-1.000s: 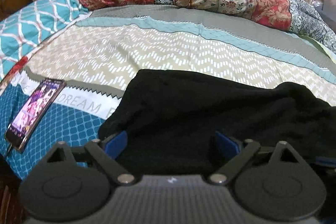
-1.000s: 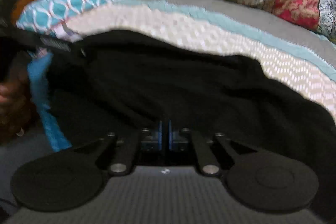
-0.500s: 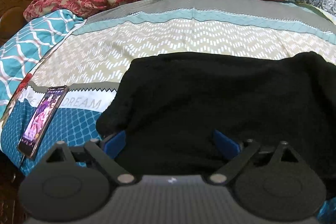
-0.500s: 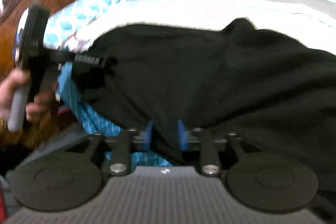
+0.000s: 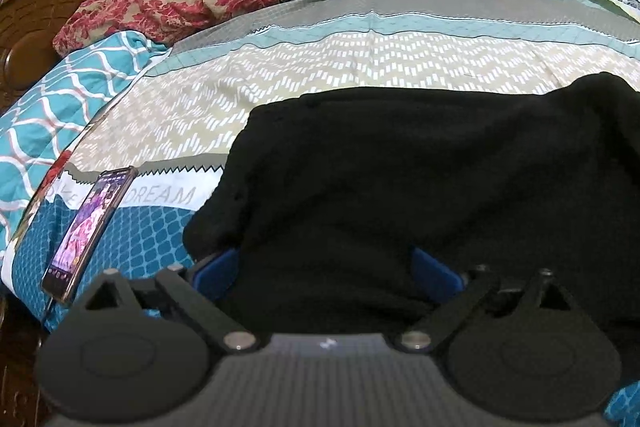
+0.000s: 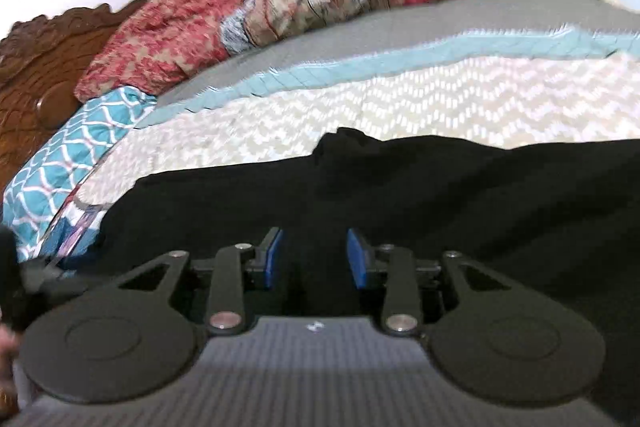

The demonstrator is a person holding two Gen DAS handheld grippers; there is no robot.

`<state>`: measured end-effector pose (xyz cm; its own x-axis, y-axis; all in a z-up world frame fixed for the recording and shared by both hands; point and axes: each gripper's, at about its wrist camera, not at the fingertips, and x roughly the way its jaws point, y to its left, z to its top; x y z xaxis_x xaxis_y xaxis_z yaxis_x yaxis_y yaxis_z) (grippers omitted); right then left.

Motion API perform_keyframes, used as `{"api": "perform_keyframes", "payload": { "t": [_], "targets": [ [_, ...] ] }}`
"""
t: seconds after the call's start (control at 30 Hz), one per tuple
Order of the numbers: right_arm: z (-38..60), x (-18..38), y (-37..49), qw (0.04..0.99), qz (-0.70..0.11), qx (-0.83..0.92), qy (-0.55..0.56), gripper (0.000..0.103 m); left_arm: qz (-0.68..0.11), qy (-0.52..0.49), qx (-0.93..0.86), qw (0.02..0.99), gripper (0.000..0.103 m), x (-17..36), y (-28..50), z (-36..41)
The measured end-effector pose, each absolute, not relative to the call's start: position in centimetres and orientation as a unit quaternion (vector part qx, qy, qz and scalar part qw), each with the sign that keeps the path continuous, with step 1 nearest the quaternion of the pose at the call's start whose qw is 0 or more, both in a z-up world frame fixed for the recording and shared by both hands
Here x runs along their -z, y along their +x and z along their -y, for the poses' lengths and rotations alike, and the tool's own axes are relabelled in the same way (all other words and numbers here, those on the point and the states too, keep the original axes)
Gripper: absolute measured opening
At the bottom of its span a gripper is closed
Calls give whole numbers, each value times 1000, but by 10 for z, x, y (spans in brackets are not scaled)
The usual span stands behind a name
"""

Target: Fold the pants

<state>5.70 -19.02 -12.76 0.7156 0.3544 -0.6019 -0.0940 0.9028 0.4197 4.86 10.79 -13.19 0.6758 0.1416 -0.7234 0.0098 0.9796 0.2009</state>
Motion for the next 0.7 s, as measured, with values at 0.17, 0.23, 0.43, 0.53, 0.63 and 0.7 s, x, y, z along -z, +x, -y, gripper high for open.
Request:
{"api": "perform_keyframes", "payload": {
  "t": [0.17,0.23,0.43,0.53,0.63,0.7],
  "targets": [
    [268,159,59,890,-348,-14,294,0,-403,92,-30,910,98,131,49,-111],
    [289,154,43,894,-324,52,305,0,-401,94,-30,911,99,132,48,-110],
    [308,139,4,911,-304,112,255,13,-406,94,-36,908,100,123,50,-108],
    [312,134,-22,919,-283,85,261,19,-391,77,-39,916,99,102,41,-107],
    [327,134,-46,917,-266,74,287,23,-360,70,-22,930,99,79,33,-95],
    [338,136,-67,915,-251,73,306,23,-355,69,1,932,99,68,35,-78]
  ]
}}
